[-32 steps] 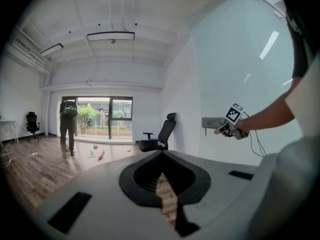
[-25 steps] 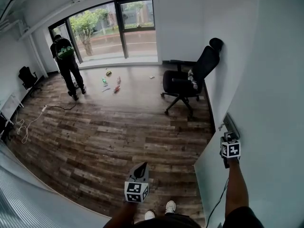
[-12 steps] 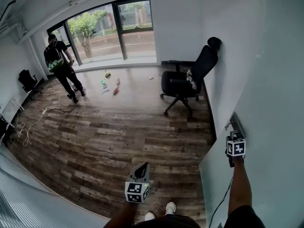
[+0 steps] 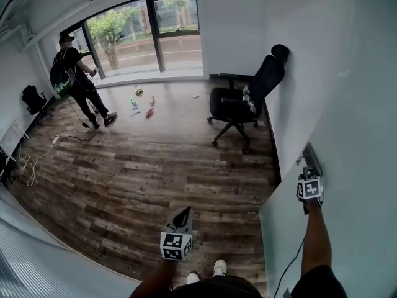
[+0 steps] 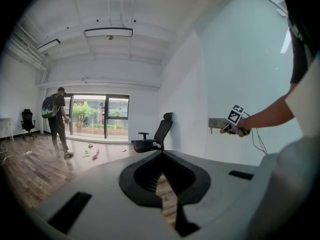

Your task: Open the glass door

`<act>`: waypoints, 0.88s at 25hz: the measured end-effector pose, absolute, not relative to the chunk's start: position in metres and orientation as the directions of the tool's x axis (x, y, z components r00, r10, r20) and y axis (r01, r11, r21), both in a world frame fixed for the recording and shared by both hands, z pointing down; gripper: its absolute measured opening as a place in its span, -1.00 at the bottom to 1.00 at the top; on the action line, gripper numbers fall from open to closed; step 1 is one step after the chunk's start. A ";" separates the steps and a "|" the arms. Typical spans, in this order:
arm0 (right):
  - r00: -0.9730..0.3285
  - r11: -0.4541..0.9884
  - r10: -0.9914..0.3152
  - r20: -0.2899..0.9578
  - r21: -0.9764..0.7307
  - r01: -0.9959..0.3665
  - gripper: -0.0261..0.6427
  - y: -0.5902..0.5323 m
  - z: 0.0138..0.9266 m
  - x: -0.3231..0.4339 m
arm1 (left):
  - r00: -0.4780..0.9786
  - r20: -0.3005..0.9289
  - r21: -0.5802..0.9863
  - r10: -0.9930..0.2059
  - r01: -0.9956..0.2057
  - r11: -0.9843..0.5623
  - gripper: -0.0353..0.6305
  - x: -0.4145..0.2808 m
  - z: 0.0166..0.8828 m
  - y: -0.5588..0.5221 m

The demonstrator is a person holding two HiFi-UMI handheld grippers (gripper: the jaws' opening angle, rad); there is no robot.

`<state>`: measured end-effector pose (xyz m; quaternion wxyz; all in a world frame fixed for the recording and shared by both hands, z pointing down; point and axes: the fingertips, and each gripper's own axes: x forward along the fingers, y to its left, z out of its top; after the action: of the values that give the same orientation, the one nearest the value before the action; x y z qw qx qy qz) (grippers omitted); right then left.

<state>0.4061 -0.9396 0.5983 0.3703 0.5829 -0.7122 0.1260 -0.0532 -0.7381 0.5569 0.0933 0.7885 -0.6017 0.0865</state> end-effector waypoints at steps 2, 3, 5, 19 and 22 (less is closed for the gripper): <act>-0.030 0.306 -0.698 0.715 0.260 -0.916 -0.88 -0.936 0.596 0.406 | 0.260 0.249 0.041 -0.933 -0.965 -0.258 -0.89 -0.056 0.556 -0.735; -0.029 0.319 -0.674 0.738 0.255 -0.913 -0.87 -0.933 0.594 0.405 | 0.260 0.249 0.040 -0.933 -0.965 -0.258 -0.89 -0.057 0.555 -0.733; -0.039 0.338 -0.639 0.768 0.234 -0.911 -0.68 -0.927 0.585 0.402 | 0.256 0.250 0.038 -0.934 -0.966 -0.255 -0.89 -0.064 0.551 -0.725; -0.127 0.181 -0.969 0.213 0.258 -0.949 -0.52 -0.801 0.464 0.277 | 0.283 0.211 0.058 -0.936 -0.959 -0.277 -0.89 -0.100 0.545 -0.670; -0.195 0.229 -0.965 0.177 0.202 -0.952 -0.73 -0.749 0.479 0.213 | 0.302 0.187 0.054 -0.935 -0.953 -0.297 -0.89 -0.105 0.539 -0.658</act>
<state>0.2133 -0.7494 0.4792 0.1336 0.6203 -0.7725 -0.0234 -0.1045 -0.6577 0.5388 0.0773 0.8030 -0.5879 0.0600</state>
